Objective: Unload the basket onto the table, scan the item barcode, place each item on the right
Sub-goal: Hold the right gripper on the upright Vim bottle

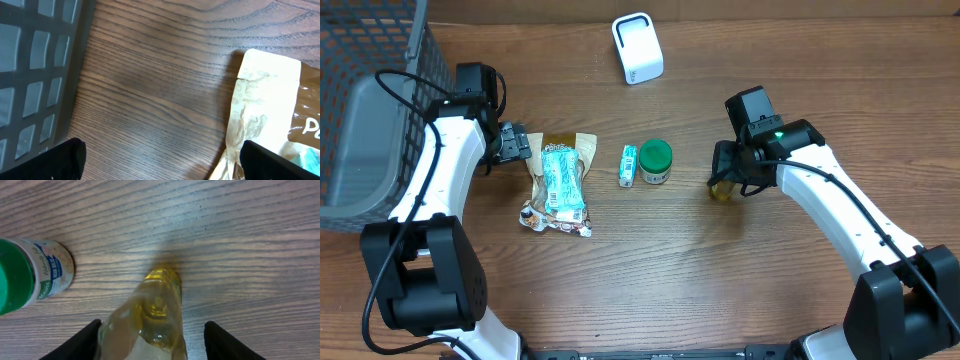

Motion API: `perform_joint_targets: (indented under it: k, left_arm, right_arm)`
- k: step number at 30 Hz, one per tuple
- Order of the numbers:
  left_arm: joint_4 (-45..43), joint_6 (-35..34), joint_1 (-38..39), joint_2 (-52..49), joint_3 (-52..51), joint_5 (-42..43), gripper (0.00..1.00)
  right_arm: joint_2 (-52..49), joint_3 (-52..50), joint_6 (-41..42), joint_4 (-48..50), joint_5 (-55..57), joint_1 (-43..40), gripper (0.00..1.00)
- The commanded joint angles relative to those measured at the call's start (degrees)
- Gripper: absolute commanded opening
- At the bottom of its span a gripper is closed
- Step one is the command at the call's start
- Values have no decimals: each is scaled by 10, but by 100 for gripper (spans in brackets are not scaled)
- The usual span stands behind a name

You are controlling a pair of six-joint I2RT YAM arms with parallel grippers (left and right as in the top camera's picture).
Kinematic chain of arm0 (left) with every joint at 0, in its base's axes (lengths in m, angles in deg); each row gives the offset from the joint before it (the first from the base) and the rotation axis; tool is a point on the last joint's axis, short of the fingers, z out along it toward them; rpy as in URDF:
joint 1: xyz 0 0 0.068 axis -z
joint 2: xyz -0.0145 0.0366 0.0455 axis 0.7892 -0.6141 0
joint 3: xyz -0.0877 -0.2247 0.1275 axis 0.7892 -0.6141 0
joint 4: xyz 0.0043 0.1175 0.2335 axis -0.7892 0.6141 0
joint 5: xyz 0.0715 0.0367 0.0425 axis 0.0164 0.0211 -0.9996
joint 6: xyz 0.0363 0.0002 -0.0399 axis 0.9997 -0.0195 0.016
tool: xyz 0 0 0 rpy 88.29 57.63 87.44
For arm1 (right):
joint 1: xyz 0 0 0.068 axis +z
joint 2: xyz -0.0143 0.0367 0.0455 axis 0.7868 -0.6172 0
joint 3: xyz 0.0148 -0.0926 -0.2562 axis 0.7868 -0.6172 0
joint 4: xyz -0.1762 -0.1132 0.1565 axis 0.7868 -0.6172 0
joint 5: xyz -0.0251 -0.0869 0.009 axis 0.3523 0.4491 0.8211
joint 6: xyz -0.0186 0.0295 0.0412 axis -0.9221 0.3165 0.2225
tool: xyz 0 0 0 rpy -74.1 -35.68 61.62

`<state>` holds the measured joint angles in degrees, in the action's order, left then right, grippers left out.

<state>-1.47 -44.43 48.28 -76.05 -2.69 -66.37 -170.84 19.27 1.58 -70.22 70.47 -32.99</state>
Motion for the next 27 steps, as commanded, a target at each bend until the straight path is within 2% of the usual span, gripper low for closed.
perform_joint_targets:
  k: [1, 5, 15, 19, 27]
  left_arm:
    - [-1, 2, 2, 0, 3, -8, 100]
    - [-1, 2, 2, 0, 3, -8, 99]
    - [-1, 2, 2, 0, 3, -8, 99]
    - [-1, 2, 2, 0, 3, -8, 100]
    - [-1, 2, 2, 0, 3, -8, 99]
  right_arm:
    - [-2, 0, 0, -1, 6, 2, 58]
    - [-2, 0, 0, -1, 6, 2, 49]
    - [-2, 0, -5, 0, 13, 2, 41]
    - [-2, 8, -75, -2, 10, 2, 40]
    - [-2, 43, -77, -25, 8, 2, 33]
